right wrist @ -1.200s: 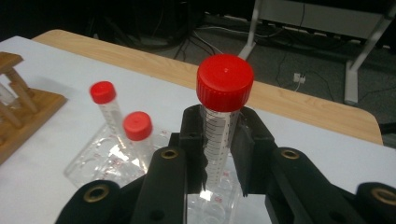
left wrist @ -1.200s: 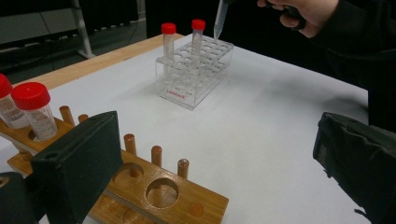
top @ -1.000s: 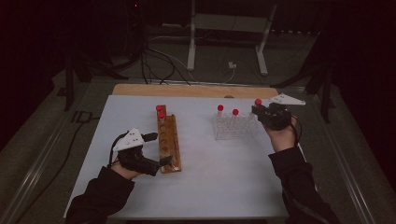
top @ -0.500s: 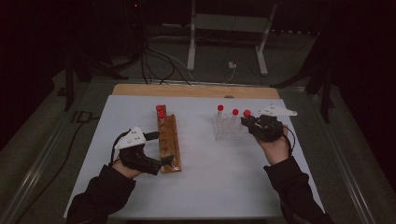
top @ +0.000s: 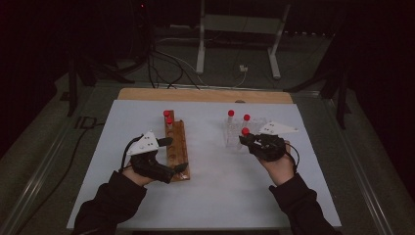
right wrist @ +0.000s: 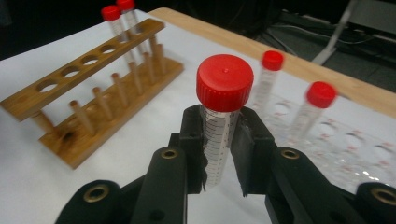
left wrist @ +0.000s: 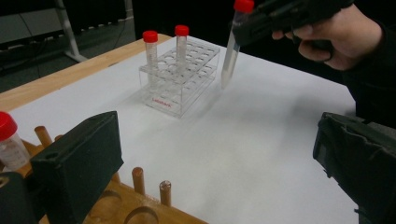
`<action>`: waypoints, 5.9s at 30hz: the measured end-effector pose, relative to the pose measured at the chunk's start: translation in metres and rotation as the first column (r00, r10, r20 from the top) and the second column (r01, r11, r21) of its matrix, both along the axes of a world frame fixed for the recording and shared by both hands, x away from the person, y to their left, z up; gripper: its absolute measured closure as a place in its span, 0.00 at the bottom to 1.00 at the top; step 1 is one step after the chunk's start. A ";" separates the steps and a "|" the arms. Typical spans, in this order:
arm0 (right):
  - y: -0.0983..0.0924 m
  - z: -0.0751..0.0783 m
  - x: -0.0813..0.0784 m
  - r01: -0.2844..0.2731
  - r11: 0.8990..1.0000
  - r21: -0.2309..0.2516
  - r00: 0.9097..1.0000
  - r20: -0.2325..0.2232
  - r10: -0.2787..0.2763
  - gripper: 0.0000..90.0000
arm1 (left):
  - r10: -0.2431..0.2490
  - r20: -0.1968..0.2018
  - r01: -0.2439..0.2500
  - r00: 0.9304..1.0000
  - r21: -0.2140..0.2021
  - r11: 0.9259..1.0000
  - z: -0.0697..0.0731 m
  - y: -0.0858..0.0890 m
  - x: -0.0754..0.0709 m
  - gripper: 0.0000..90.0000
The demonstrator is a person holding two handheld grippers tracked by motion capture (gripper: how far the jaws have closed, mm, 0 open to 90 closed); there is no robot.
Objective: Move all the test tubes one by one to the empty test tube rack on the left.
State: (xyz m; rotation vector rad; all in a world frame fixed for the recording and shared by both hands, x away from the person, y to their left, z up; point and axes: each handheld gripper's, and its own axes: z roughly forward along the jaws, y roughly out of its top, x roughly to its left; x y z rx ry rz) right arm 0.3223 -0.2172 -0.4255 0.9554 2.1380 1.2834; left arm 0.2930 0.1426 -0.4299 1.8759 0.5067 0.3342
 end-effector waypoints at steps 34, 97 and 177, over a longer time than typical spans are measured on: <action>0.052 -0.021 -0.037 -0.217 0.976 -0.018 0.975 -0.048 0.216 0.84 | -0.134 0.021 0.134 0.991 0.025 0.991 0.012 -0.064 0.005 0.22; 0.041 -0.008 -0.040 -0.165 0.984 0.072 0.986 0.002 0.165 0.24 | -0.034 0.065 0.033 0.997 0.023 0.999 0.038 -0.048 0.030 0.80; 0.030 -0.006 -0.037 -0.186 0.976 0.113 0.983 0.011 0.186 0.00 | 0.323 0.051 -0.327 0.945 0.114 0.938 -0.021 0.018 0.081 0.80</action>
